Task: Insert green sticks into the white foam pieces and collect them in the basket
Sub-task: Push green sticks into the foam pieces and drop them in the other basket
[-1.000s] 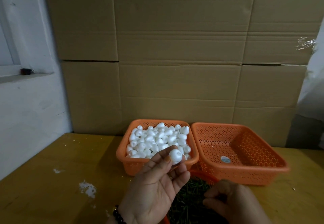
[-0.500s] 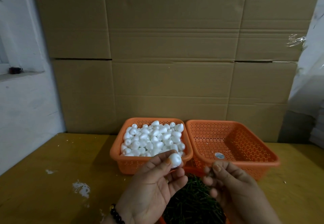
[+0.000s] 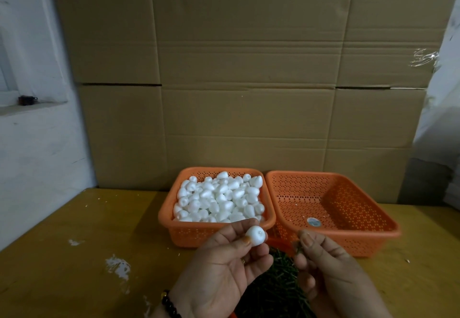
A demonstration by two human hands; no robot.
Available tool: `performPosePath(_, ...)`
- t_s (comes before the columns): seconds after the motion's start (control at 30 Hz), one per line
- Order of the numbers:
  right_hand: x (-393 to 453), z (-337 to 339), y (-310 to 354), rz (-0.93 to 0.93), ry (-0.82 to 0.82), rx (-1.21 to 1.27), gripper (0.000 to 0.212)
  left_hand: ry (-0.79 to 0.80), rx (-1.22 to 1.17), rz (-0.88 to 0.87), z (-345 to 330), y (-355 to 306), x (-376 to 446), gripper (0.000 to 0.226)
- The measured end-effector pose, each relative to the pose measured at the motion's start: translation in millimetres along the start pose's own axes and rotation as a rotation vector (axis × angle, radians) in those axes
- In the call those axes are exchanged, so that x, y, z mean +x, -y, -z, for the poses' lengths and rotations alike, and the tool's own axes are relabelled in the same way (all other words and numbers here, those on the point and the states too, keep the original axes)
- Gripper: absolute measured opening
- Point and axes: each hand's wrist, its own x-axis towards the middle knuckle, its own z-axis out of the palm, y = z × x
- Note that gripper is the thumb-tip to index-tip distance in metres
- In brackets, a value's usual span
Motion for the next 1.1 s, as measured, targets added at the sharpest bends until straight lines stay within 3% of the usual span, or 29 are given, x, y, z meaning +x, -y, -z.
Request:
performPosePath(0.23, -7.2, -1.4, 5.5, 0.088, 0.045, -0.004, 0.017, 0.008, 0.01, -0.012, 1.3, 0.5, 0.3, 0.027)
performPosePath(0.43, -12.9, -4.9, 2.3, 0.494, 0.047, -0.21, 0.017, 0.03, 0.04, -0.027, -0.5, 1.5, -1.3, 0.034)
performPosePath(0.57, -12.8, -1.8, -4.5, 0.753, 0.007, -0.491, 0.018, 0.038, 0.059, -0.034, -1.1, 2.1, -1.5, 0.029)
performPosePath(0.9, -8.6, 7.6, -5.5, 0.86, -0.067, -0.823, 0.022, 0.045, 0.107, -0.061, -5.8, 2.4, -3.0, 0.026)
performPosePath(1.1, -8.5, 4.6, -2.8, 1.065, -0.08, -1.021, 0.018, 0.021, 0.169, -0.094, -6.1, 5.1, -2.4, 0.028)
